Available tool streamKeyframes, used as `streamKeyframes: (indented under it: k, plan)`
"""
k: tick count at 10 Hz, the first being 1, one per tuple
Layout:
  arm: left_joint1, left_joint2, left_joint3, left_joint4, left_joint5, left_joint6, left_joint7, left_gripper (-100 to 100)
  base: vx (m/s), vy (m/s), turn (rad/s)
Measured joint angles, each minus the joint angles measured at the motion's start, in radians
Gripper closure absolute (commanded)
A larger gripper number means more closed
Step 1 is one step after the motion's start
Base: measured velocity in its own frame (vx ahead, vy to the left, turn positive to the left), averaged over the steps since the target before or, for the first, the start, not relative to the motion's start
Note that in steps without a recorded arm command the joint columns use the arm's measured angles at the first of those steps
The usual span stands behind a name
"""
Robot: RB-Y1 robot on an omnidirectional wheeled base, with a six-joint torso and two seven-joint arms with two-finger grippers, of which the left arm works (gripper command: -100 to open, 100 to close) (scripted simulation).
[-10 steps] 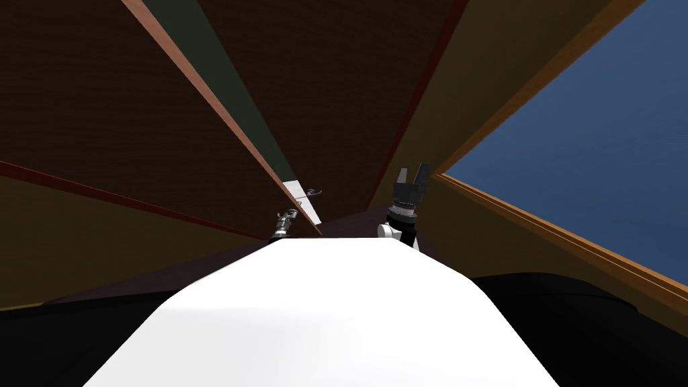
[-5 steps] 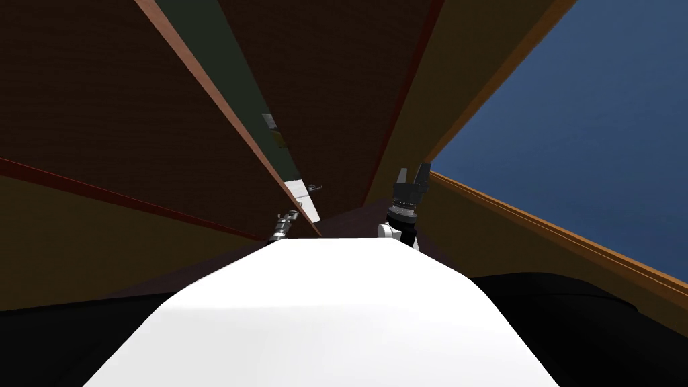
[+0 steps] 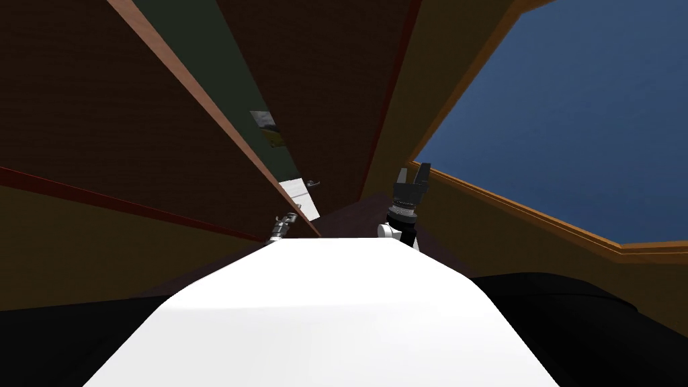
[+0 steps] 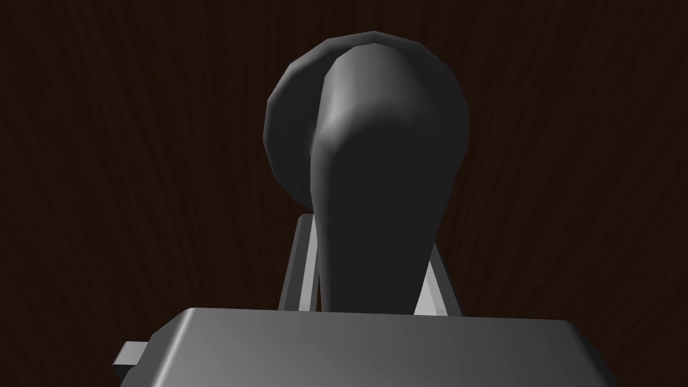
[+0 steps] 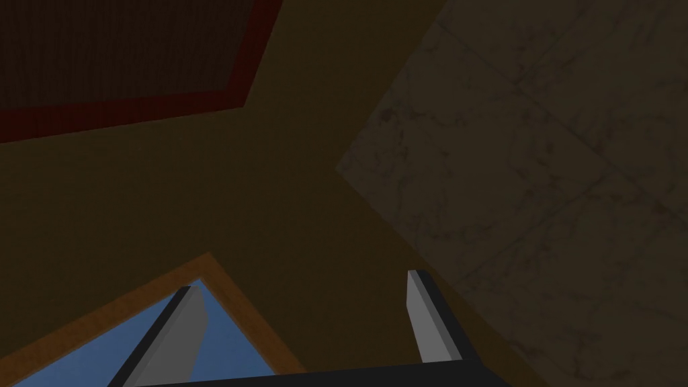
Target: Pull the door open
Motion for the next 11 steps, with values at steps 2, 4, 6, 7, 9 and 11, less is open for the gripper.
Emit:
streamKeyframes:
  k: [2,4,6,7,9,11]
  plan:
    - [0.02,0.015,-0.012,0.013,-0.002,-0.039,0.014,100,-0.225,0.079,-0.217]
    - [0.054,0.027,-0.028,-0.015,-0.007,-0.062,0.027,100,-0.15,0.07,-0.083]
    - [0.059,0.027,-0.033,-0.006,-0.009,-0.07,0.03,100,-0.177,0.051,-0.198]
    - [0.057,0.031,-0.033,0.001,-0.008,-0.08,0.033,100,-0.245,0.06,-0.184]
    - [0.062,0.038,-0.037,0.009,-0.007,-0.102,0.039,100,-0.235,0.067,-0.176]
    - [0.056,0.041,-0.044,0.046,-0.009,-0.134,0.045,100,-0.257,0.075,-0.203]
